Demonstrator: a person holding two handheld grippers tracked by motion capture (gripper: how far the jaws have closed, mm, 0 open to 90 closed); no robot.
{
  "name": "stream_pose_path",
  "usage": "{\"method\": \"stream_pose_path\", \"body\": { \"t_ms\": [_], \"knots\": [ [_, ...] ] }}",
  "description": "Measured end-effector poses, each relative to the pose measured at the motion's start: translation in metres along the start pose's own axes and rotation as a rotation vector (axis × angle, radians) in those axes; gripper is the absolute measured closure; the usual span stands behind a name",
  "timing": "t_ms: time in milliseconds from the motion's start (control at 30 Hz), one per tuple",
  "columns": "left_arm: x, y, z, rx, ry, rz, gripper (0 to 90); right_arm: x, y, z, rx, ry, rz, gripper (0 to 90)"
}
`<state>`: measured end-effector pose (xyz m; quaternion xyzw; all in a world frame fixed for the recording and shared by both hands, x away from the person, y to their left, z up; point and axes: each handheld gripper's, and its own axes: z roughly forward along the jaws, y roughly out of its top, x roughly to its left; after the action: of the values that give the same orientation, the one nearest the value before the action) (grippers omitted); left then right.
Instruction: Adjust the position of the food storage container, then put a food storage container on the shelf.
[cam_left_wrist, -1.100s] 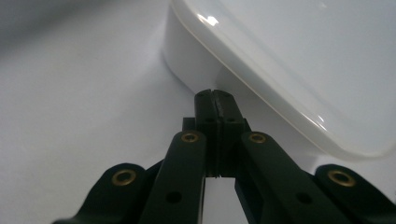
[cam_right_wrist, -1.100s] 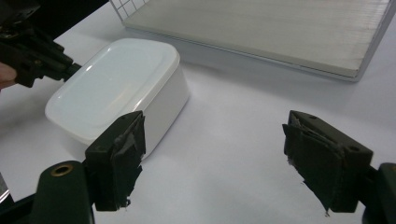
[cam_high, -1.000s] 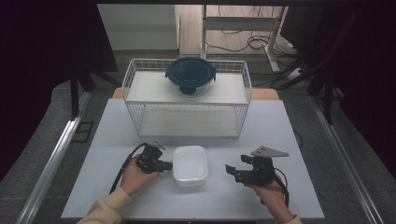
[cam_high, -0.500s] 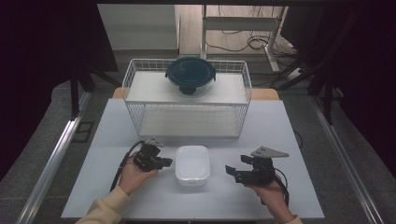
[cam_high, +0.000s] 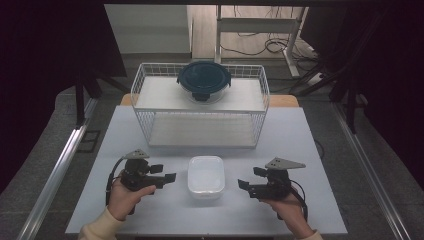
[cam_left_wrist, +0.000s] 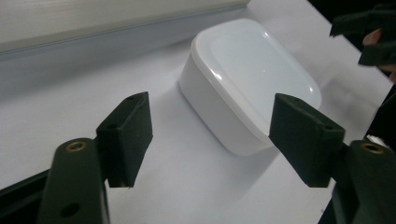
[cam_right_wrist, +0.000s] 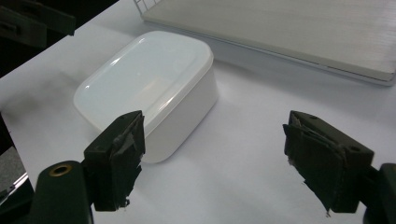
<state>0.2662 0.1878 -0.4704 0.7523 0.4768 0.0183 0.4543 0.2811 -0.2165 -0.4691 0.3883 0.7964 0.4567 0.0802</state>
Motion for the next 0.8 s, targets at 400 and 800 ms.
{"method": "stream_pose_path", "body": {
  "t_ms": [400, 800],
  "knots": [
    [0.005, 0.003, 0.000, -0.019, -0.052, -0.074, 22.3, 0.004, 0.004, 0.005, -0.009, 0.008, 0.008, 19.2],
    [0.009, 0.012, 0.020, 0.002, -0.119, -0.131, 27.5, 0.006, 0.018, 0.030, 0.046, 0.043, 0.076, 23.6]
  ]
}}
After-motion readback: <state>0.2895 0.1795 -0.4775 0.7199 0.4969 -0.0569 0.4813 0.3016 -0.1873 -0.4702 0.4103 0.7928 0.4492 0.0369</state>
